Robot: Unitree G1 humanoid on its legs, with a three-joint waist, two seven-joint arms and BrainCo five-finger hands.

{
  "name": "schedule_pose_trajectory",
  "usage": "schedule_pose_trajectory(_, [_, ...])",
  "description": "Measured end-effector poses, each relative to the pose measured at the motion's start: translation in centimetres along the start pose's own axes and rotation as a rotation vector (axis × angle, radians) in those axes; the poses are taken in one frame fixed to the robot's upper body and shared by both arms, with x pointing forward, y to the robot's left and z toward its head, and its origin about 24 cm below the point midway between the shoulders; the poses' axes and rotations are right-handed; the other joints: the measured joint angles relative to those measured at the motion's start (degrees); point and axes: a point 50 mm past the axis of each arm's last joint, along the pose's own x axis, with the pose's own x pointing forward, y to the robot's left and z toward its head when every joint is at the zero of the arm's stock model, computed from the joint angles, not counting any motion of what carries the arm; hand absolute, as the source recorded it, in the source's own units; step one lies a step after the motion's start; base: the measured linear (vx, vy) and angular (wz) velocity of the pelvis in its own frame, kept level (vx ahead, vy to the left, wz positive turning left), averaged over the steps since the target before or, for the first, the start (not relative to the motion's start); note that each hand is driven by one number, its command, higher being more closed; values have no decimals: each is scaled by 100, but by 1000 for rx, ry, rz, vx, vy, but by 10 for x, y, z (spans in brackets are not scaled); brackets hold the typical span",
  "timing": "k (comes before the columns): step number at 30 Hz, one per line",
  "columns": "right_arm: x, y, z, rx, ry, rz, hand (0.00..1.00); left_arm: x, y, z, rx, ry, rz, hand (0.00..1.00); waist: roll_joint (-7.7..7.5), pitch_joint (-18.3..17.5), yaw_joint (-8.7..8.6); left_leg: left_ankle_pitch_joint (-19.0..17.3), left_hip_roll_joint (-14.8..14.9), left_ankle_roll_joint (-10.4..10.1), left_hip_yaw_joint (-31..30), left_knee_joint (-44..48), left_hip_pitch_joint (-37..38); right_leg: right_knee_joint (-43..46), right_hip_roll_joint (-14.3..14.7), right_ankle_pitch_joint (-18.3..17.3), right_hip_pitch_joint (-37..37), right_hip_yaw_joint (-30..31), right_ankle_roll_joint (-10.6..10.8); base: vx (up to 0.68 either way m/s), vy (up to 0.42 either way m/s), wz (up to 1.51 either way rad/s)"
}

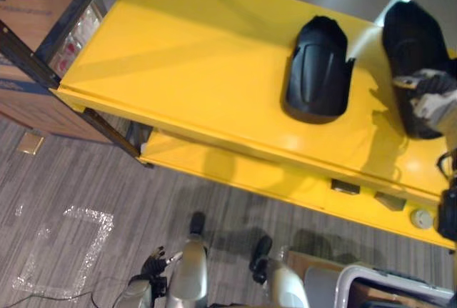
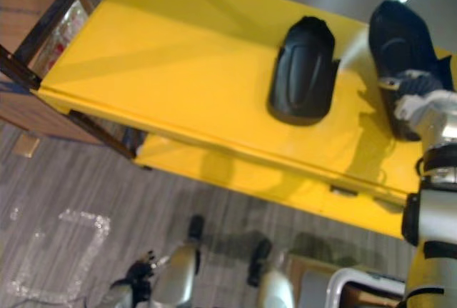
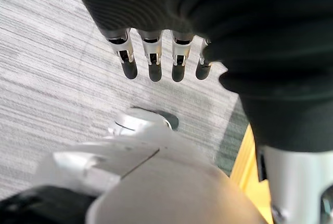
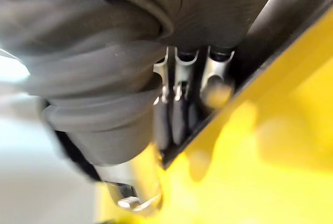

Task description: Walk over and take plastic housings, then place them on the shelf

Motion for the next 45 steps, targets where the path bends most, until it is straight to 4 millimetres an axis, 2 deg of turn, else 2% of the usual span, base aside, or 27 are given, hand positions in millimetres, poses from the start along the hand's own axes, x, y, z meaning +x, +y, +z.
schedule_pose_trajectory(2, [0, 0, -1, 1, 4, 0, 0, 0, 0, -3, -1, 11, 2, 0, 56, -41, -10, -15, 5, 19, 6, 12, 8, -14, 6, 17, 16, 3, 16, 16, -8, 0])
schedule_pose_trajectory(13, [0, -1, -3, 14, -10, -4, 0, 0, -3, -3, -9, 13, -3, 0, 64, -39, -12, -59, 20, 17, 24, 60, 6, 10, 7, 33, 12, 6, 14, 3, -2, 0])
schedule_pose_trajectory(17, [1, 1, -1, 5, -132, -7, 0, 0, -5, -4, -12, 11, -7, 0, 108, -13, -12, -59, 15, 18, 21, 65, 2, 9, 3, 33, 16, 6, 14, 0, 0, 0])
schedule_pose_trajectory(21, [-8, 7, 22, 3, -400, -119, 0, 0, -11, -3, -7, 1, -4, 0, 313, 106, -28, -55, 10, 22, 37, 27, 3, -66, 5, 59, 28, 8, 54, 0, 0, 0])
schedule_pose_trajectory(24, [-17, 18, 42, -37, -551, -185, 0, -2, -11, -3, -7, -12, 2, 0, 327, 121, -48, -37, 17, 17, 79, -54, 38, -213, 26, 203, 71, 6, 44, 58, -16, -5])
schedule_pose_trajectory(26, [-36, 22, 71, -73, -736, -278, 0, -3, -12, -2, -12, -39, 4, 0, 305, 264, -71, -9, 37, 23, 99, -76, 196, -413, 76, 363, 315, -7, 31, 117, -21, -4])
schedule_pose_trajectory(31, [-71, 37, 116, -99, -1015, -417, 0, -6, -2, -1, -44, -68, 51, 0, 119, 417, -231, -94, 45, 4, 131, -121, 420, -520, 98, 357, 547, -9, 27, 79, -3, -2])
schedule_pose_trajectory(36, [-80, 43, 125, -108, -1071, -421, 0, -10, 6, -3, -68, -91, 79, 0, 56, 451, -319, -117, 44, 2, 129, -157, 572, -575, 108, 332, 721, -23, 39, 7, 3, -1])
schedule_pose_trajectory(41, [-89, 50, 135, -141, -1095, -314, 0, -14, 15, -10, -81, -84, 110, 0, -8, 485, -357, -119, 55, 3, 182, -293, 677, -588, 112, 262, 737, 12, 89, 1, 4, -5])
schedule_pose_trajectory(45, [-83, 31, 125, -475, -985, -411, 0, -17, 21, -16, -79, -70, 127, 0, -203, 490, -361, -61, 50, -19, 231, -455, 733, -624, 108, 270, 726, 24, 90, 44, -5, -1])
